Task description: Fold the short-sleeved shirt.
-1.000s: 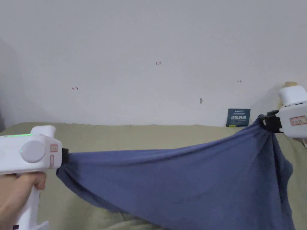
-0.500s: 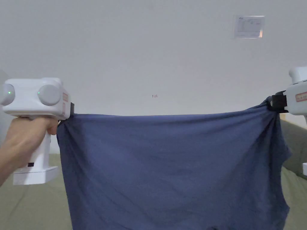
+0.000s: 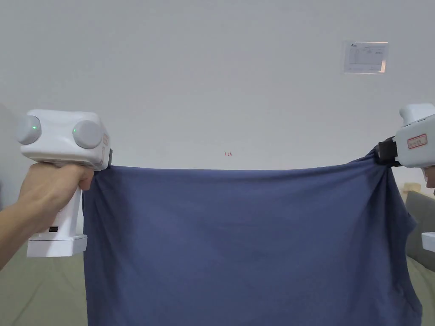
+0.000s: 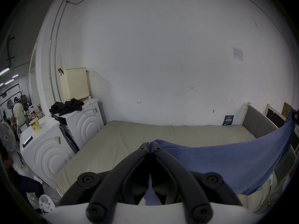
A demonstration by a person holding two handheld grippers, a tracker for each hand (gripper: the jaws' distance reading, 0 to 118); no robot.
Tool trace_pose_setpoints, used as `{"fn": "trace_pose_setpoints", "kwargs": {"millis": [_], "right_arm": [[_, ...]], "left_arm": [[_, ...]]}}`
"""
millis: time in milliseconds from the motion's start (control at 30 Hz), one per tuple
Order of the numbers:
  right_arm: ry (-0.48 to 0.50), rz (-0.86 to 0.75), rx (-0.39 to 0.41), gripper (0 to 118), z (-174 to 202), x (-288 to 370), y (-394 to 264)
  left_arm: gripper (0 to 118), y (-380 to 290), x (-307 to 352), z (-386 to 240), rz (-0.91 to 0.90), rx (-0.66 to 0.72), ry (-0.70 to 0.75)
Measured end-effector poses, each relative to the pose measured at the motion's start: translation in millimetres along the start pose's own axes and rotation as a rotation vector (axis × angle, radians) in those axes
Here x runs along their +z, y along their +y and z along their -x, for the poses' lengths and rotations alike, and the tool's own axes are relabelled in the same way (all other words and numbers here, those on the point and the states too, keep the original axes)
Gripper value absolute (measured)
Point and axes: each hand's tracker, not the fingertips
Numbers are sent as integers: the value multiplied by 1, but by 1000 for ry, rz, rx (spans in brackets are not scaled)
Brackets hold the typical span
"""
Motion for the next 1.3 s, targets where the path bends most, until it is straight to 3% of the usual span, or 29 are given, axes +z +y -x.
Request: {"fn": "trace_pose_setpoints", "kwargs": {"millis": [700, 867, 967, 1133, 1300], "right_arm": [[-66, -58, 20, 3, 9, -178, 73], [-93, -81, 16, 3, 10, -216, 74], [-102, -77, -48, 3, 11, -236, 61], [-91, -16, -11, 3, 18, -281, 7], [-83, 88, -28, 3, 25, -297, -90]], "left_arm": [[0, 75, -153, -67, -55, -32, 104], [0, 78, -180, -77, -76, 31, 71], [0, 62, -206, -83, -70, 11, 95], [0, 4, -258, -98, 0, -36, 129], [0, -80, -284, -102, 140, -63, 42]]}}
